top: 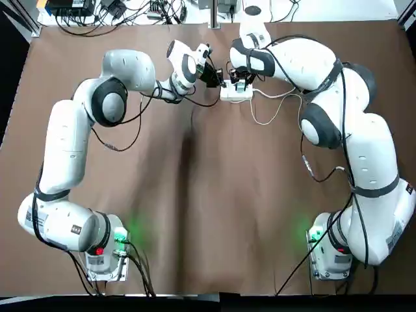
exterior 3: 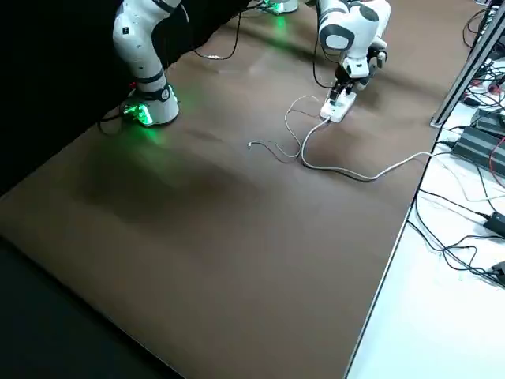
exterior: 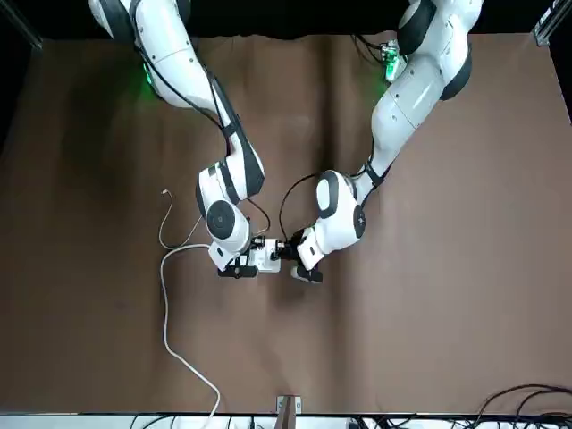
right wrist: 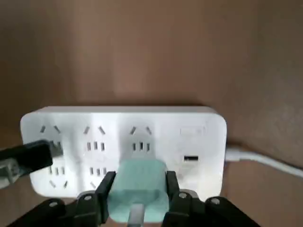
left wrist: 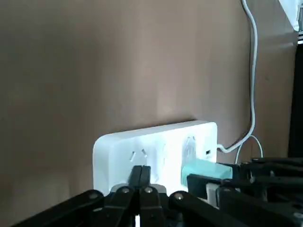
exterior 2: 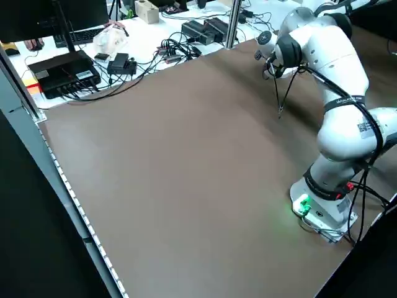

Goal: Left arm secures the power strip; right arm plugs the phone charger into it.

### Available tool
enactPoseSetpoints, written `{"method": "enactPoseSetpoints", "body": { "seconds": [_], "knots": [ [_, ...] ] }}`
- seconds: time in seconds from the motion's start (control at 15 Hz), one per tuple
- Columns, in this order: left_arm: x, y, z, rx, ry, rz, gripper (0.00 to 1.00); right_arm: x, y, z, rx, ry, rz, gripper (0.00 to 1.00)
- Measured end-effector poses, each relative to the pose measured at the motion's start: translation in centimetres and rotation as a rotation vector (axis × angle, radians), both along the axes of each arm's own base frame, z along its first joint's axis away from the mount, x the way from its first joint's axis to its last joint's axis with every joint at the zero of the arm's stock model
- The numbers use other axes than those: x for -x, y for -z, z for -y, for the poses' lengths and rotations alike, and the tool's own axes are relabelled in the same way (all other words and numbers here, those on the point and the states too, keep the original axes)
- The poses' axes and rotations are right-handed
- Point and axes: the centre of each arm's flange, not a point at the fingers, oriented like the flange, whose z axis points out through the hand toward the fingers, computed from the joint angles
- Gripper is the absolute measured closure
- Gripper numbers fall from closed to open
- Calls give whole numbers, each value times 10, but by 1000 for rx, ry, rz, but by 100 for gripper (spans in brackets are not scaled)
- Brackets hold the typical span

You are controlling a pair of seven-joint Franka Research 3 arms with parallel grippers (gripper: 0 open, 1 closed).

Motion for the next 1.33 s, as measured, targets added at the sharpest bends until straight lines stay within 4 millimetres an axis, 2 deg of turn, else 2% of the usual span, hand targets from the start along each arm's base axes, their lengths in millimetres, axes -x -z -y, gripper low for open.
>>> {"method": "enactPoseSetpoints", "body": {
  "seconds": [0.07,0.2,0.47,0.6,0.8,0.93,1.07,1.2,1.27,1.33],
  "knots": [
    [0,0,0,0,0,0,99,-1,6,0,-2,-1,7,50],
    [0,0,0,0,0,0,99,-2,13,-1,-4,-1,14,35],
    [0,0,0,0,0,0,99,-20,-3,11,-18,19,28,1],
    [0,0,0,0,-1,1,99,-36,-26,23,-26,35,17,0],
    [0,0,0,0,-2,1,99,-60,-81,50,-48,69,19,0],
    [0,0,0,0,-5,1,99,-75,-129,82,-69,109,50,0],
    [-1,-1,0,0,-10,2,99,-87,-174,130,-82,167,67,0],
    [-3,-2,-2,0,-29,5,99,-97,-212,192,-92,217,81,0],
    [-7,-5,-4,4,-46,6,99,-95,-237,247,-92,237,44,0],
    [-9,-8,-3,7,-54,5,99,-92,-248,270,-87,252,27,0]
  ]
}}
